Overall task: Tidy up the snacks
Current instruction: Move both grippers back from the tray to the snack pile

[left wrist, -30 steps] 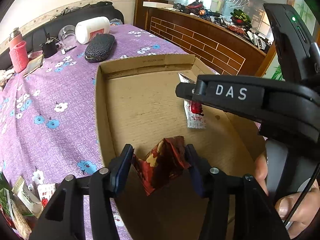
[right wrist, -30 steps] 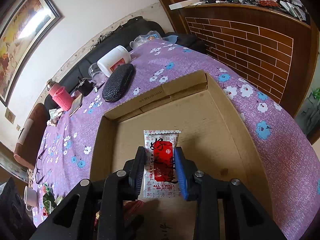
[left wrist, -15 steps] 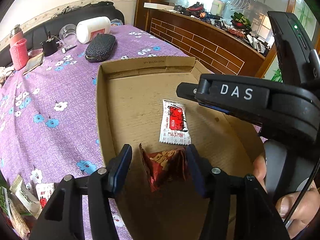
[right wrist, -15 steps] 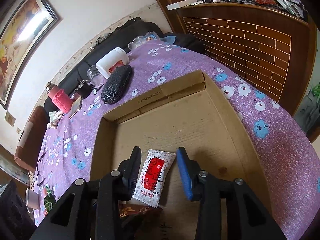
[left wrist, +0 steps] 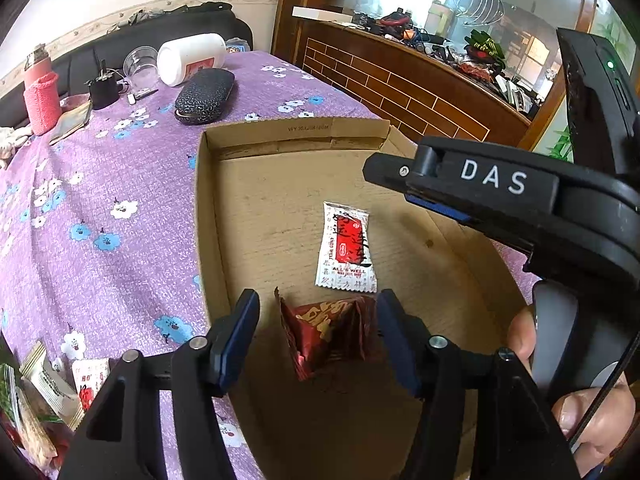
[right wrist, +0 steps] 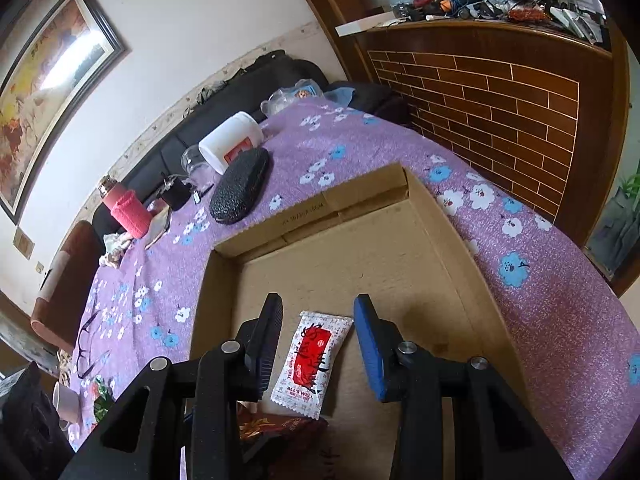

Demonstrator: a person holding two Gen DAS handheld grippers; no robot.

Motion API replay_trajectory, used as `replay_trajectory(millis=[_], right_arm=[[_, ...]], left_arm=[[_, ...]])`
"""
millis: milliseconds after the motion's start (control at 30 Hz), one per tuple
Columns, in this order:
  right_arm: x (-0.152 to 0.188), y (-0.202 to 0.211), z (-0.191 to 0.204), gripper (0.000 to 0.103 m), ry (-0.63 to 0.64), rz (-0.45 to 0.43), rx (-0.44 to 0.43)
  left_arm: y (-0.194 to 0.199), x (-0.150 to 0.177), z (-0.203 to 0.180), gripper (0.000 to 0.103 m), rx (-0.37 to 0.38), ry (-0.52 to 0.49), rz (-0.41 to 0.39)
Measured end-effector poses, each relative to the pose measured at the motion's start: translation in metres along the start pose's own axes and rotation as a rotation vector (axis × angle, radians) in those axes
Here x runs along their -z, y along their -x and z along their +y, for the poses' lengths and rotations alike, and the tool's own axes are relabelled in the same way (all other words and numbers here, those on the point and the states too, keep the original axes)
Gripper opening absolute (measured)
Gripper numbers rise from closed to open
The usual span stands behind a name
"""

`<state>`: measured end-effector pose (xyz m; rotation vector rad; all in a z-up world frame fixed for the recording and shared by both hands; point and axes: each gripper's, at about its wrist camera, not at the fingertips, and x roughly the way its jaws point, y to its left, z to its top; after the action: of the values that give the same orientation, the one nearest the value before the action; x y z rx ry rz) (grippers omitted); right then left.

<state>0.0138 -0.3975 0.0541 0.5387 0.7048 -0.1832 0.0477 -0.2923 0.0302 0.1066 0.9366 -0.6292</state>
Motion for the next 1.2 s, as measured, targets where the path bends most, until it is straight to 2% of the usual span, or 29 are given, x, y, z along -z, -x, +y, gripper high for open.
replay_trajectory(millis=[300, 433, 567, 767, 900, 967, 1033, 1200], right_arm=[[-0.003, 0.018, -0.002, 0.040, -0.023, -0.100, -0.039], [-0.002, 0.029, 0.006, 0.040, 0.009, -0.174, -0.042], [0.004, 0.035, 0.023, 0.040, 0.075, -0.206, -0.018], [0.034, 0.037, 0.065, 0.040, 0.185, -0.070, -0.159], [0.070, 0.035, 0.105, 0.040, 0.296, 0.058, -0.245], [0.085, 0.028, 0.121, 0.040, 0.327, 0.114, -0.263], [0.097, 0.022, 0.133, 0.040, 0.356, 0.145, -0.269], [0.114, 0.015, 0.146, 0.040, 0.389, 0.173, -0.259]], left_arm=[[0.030, 0.000, -0.002, 0.061, -0.021, 0.018, -0.004], [0.062, 0.007, 0.007, 0.061, -0.043, 0.028, -0.026], [0.101, 0.025, 0.030, 0.065, -0.078, 0.067, -0.072], [0.154, 0.064, 0.089, 0.068, -0.165, 0.146, -0.112], [0.178, 0.101, 0.145, 0.068, -0.240, 0.255, -0.090], [0.183, 0.120, 0.174, 0.068, -0.240, 0.339, -0.048], [0.182, 0.135, 0.198, 0.068, -0.208, 0.418, -0.021], [0.169, 0.153, 0.210, 0.068, -0.162, 0.470, 0.032]])
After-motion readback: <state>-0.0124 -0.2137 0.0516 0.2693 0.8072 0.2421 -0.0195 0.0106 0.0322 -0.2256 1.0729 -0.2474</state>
